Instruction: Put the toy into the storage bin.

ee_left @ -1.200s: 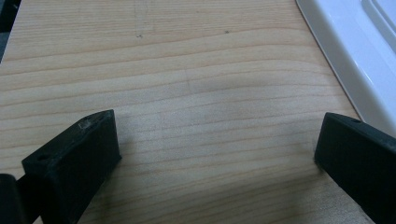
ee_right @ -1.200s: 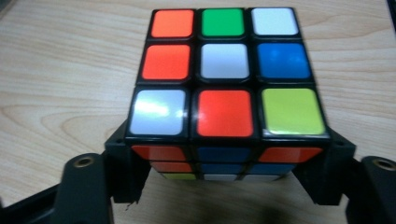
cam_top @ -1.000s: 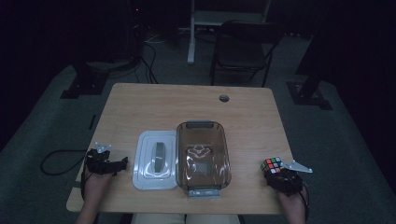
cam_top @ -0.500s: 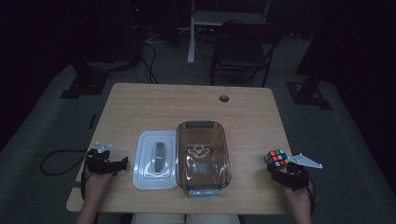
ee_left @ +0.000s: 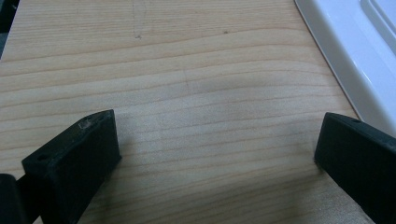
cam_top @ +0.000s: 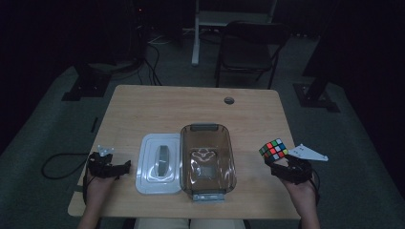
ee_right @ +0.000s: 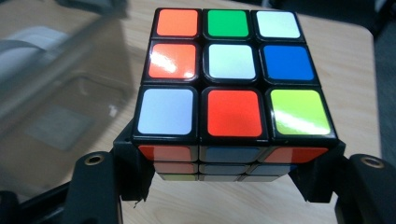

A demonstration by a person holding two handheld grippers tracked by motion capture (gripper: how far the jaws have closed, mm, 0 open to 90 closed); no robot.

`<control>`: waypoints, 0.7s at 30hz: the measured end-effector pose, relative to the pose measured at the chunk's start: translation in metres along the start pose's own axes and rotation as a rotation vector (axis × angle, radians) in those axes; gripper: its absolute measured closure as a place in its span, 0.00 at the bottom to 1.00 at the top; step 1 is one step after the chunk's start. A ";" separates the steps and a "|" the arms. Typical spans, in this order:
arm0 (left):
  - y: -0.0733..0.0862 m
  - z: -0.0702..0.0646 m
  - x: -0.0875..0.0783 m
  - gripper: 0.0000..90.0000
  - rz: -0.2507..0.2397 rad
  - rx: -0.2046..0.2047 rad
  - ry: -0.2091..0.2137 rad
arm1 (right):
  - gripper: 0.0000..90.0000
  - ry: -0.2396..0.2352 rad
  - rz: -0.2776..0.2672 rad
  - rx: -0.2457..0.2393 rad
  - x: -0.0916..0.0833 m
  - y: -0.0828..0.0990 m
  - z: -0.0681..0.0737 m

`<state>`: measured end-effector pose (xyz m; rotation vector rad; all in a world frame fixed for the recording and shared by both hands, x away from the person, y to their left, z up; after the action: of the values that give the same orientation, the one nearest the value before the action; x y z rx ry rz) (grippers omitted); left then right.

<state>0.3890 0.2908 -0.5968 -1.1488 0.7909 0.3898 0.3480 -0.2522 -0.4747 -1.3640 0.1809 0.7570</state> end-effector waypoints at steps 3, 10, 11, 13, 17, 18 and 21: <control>0.000 0.000 0.000 0.01 0.000 -0.001 0.000 | 0.38 -0.049 -0.010 -0.030 -0.001 -0.007 0.016; 0.000 0.000 0.000 0.01 0.000 0.000 0.000 | 0.38 -0.135 -0.021 -0.110 -0.004 -0.023 0.052; 0.000 0.000 0.000 0.01 0.001 0.001 0.000 | 0.38 -0.147 -0.020 -0.120 -0.005 -0.025 0.057; 0.000 0.000 0.000 0.01 0.001 0.001 0.000 | 0.38 -0.174 -0.017 -0.142 -0.005 -0.028 0.067; 0.000 0.000 0.000 0.01 0.001 0.001 0.000 | 0.38 -0.221 -0.006 -0.183 -0.003 -0.031 0.087; 0.000 0.000 0.000 0.01 0.001 0.001 0.000 | 0.38 -0.230 -0.004 -0.193 -0.002 -0.031 0.091; 0.000 0.000 0.000 0.01 0.001 0.001 0.000 | 0.38 -0.254 0.007 -0.221 0.001 -0.031 0.103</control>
<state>0.3889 0.2909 -0.5968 -1.1475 0.7918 0.3902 0.3356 -0.1576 -0.4258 -1.4606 -0.1010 0.9702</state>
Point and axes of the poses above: each handheld gripper's, and its own axes: x roughly forward along the jaws, y roughly out of its underside, z roughly to its left, the point moved 10 cm from there along x, roughly forward along the jaws, and after that the axes turned 15 degrees about x, right-handed, at the moved point
